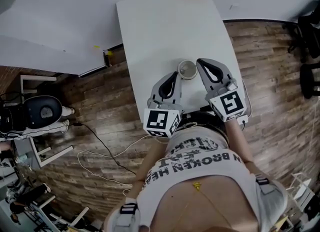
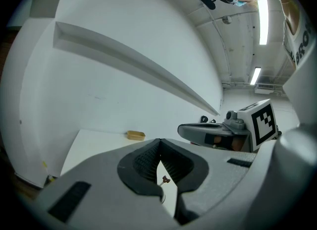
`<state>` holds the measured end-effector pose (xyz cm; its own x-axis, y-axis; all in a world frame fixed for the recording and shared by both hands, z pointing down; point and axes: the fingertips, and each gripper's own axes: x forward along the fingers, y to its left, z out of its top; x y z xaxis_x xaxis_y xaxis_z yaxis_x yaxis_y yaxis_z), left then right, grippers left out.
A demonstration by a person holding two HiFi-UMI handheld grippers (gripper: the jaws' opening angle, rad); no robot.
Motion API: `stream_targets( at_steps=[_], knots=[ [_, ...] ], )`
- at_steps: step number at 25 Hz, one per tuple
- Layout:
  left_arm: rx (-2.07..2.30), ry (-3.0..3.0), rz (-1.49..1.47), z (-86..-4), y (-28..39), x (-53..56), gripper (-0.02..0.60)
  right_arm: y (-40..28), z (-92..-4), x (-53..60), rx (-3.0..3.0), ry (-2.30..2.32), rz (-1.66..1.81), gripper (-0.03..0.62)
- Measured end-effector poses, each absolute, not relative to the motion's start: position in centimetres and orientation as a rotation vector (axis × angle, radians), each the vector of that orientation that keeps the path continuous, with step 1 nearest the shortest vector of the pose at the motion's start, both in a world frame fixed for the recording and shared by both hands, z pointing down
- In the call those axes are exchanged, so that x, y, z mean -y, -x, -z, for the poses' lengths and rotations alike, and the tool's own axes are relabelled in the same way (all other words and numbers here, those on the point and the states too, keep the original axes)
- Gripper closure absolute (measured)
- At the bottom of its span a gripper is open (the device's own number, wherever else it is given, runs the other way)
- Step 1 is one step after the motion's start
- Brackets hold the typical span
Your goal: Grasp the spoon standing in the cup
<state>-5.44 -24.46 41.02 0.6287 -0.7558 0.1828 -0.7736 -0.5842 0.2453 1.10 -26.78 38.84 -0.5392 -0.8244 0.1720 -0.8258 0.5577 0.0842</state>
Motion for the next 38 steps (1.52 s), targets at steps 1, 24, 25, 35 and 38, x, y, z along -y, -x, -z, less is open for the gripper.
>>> stream_targets(
  at_steps=[1,24,25,35,38],
  knots=[
    [1.246,-2.545,-0.087,-41.1,5.4,24.5,0.583,-1.2,-39.0,27.0,2.598,-1.377,-0.012,0.586],
    [1.356,-2.419,-0.168,-43.4,4.6,24.9,0.583,-3.9,-49.7,29.7,2.443,-1.163,-0.148,0.586],
    [1.36,-2.416,-0.17,-43.5,4.7,24.9,0.583,-4.0,-50.2,29.7,2.434,-1.154,-0.155,0.586],
    [1.39,-2.374,-0.206,-44.5,5.4,24.5,0.583,-4.8,-54.3,29.5,2.375,-1.104,-0.233,0.586],
    [1.393,-2.364,-0.215,-44.8,5.5,24.4,0.583,-5.0,-54.9,29.6,2.371,-1.106,-0.262,0.586]
  ],
)
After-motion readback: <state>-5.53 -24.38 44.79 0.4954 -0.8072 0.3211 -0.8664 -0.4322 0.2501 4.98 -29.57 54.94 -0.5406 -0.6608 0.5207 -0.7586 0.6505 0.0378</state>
